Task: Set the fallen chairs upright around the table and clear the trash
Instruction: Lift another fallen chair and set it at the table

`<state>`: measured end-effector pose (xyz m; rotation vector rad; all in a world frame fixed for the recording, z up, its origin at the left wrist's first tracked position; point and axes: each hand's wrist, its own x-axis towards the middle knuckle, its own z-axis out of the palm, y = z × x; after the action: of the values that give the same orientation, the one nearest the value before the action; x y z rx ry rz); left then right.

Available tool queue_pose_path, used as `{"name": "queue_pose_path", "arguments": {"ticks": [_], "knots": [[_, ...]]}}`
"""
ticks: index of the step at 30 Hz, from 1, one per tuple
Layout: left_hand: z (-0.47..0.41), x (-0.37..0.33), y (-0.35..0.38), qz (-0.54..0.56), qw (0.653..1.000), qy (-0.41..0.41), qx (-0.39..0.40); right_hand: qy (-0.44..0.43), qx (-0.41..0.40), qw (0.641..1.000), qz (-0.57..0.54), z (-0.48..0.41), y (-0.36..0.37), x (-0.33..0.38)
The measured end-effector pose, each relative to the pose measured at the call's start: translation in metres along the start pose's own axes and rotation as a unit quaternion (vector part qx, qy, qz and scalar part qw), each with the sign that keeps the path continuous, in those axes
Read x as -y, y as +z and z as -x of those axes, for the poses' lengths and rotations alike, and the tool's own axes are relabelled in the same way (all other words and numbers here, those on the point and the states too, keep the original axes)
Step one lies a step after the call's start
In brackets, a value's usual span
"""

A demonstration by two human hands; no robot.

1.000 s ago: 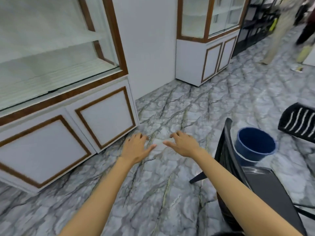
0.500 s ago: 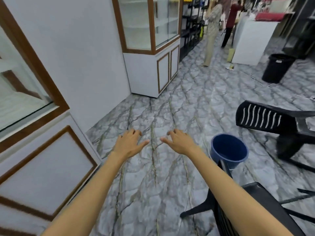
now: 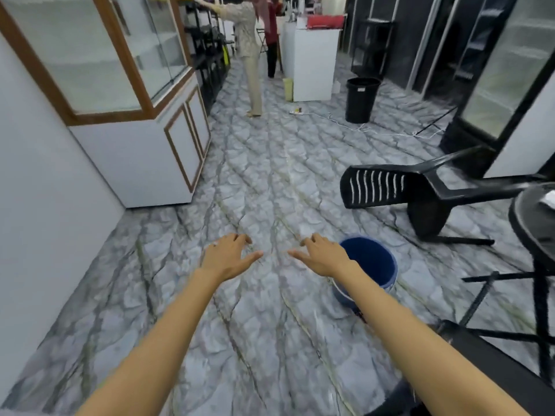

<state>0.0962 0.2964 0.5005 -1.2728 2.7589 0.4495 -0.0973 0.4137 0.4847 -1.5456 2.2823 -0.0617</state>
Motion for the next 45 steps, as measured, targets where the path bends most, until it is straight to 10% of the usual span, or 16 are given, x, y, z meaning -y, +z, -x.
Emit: {"name": "queue_pose_path", "arguments": {"ticks": [28, 45], "knots": [[-0.628, -0.081, -0.089, -0.034, 0.951, 0.288, 0.106, 0.270, -0.075, 0.951, -0.131, -0.445, -0.173, -0.187], [-0.968, -0.188, -0.121, -0.112, 0.843, 0.496, 0.173, 0.463, -0.137, 0.837, -0.256, -0.672, -0.238, -0.291]]}}
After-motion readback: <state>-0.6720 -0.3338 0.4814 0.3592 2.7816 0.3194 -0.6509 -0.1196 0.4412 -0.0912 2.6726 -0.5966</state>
